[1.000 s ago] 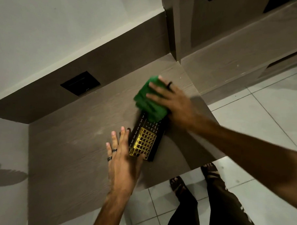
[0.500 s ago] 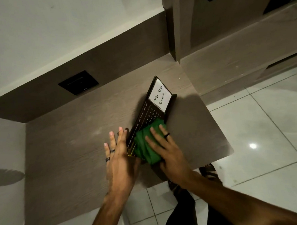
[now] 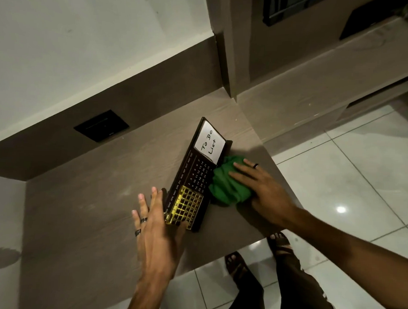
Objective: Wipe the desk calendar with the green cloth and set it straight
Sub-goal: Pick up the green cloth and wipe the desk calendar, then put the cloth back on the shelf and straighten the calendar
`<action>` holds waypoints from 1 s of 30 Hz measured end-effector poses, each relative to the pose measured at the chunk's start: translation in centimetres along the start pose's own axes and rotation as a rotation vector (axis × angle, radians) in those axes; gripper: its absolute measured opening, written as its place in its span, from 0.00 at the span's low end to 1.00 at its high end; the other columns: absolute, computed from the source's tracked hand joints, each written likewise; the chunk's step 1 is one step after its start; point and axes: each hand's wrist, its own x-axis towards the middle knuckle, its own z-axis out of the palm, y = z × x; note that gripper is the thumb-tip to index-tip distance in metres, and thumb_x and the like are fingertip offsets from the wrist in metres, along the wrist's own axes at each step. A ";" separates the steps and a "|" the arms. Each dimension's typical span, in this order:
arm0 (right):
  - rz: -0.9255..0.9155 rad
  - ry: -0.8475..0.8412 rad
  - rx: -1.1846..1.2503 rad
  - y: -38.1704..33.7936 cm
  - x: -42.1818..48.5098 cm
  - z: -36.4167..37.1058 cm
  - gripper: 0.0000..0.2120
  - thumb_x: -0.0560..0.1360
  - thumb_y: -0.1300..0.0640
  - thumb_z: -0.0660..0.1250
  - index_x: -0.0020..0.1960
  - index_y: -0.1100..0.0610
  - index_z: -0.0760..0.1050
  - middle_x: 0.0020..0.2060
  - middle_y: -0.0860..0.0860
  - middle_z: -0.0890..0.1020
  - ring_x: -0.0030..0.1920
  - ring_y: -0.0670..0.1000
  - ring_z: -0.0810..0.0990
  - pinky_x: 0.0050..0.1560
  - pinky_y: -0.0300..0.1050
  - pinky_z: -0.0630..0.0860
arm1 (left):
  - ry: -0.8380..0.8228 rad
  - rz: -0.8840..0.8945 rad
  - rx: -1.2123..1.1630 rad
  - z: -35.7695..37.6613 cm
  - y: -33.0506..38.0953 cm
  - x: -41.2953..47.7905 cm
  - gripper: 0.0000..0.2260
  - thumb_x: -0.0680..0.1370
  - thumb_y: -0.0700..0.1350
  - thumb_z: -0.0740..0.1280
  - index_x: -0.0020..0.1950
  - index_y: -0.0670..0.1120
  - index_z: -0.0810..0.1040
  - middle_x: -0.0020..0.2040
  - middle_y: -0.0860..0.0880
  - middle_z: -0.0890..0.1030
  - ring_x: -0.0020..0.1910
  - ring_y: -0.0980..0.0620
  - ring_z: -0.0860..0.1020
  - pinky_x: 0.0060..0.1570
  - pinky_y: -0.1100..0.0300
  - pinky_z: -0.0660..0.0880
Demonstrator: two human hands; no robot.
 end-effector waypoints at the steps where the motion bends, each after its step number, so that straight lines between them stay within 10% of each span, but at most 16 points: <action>1: 0.073 0.028 0.121 0.5 0.2 -0.7 0.39 0.62 0.75 0.66 0.71 0.54 0.71 0.72 0.55 0.70 0.73 0.58 0.65 0.70 0.58 0.66 | -0.003 -0.009 -0.006 -0.1 0.1 0.0 0.44 0.71 0.47 0.76 0.80 0.47 0.52 0.81 0.51 0.51 0.80 0.52 0.40 0.78 0.46 0.39; 6: 0.296 0.274 0.706 3.3 1.7 -4.0 0.29 0.68 0.73 0.61 0.65 0.55 0.76 0.59 0.52 0.81 0.62 0.51 0.78 0.63 0.53 0.75 | 0.017 -0.036 -0.005 -1.2 1.1 -0.4 0.51 0.70 0.74 0.62 0.80 0.49 0.42 0.81 0.48 0.42 0.79 0.50 0.35 0.76 0.46 0.35; 13: 0.410 0.394 0.904 8.5 4.3 -7.3 0.20 0.74 0.66 0.67 0.58 0.43 0.79 0.52 0.45 0.85 0.54 0.49 0.84 0.51 0.43 0.81 | 0.164 0.362 -0.058 2.1 9.1 0.5 0.40 0.75 0.67 0.63 0.79 0.48 0.54 0.81 0.44 0.53 0.81 0.45 0.47 0.78 0.50 0.39; 20: 0.366 0.305 0.233 13.2 10.3 -6.4 0.27 0.73 0.70 0.62 0.70 0.57 0.70 0.66 0.58 0.74 0.67 0.56 0.72 0.69 0.55 0.69 | -0.265 0.469 0.234 12.0 13.3 4.3 0.38 0.77 0.73 0.47 0.79 0.51 0.50 0.81 0.46 0.44 0.80 0.45 0.41 0.77 0.40 0.48; 25: 0.245 -0.105 -0.315 15.9 11.4 -3.9 0.36 0.74 0.62 0.63 0.78 0.54 0.54 0.78 0.58 0.55 0.76 0.65 0.49 0.72 0.66 0.54 | -0.254 0.484 0.257 14.8 12.5 5.9 0.40 0.76 0.74 0.49 0.80 0.52 0.49 0.82 0.45 0.47 0.80 0.43 0.43 0.77 0.42 0.43; 30: 0.192 -0.279 -0.469 18.4 11.3 -3.5 0.37 0.73 0.50 0.56 0.79 0.52 0.47 0.79 0.58 0.50 0.77 0.64 0.49 0.73 0.66 0.51 | -0.242 0.495 0.278 15.1 12.3 6.0 0.40 0.76 0.74 0.49 0.81 0.52 0.46 0.82 0.45 0.46 0.80 0.43 0.42 0.75 0.42 0.39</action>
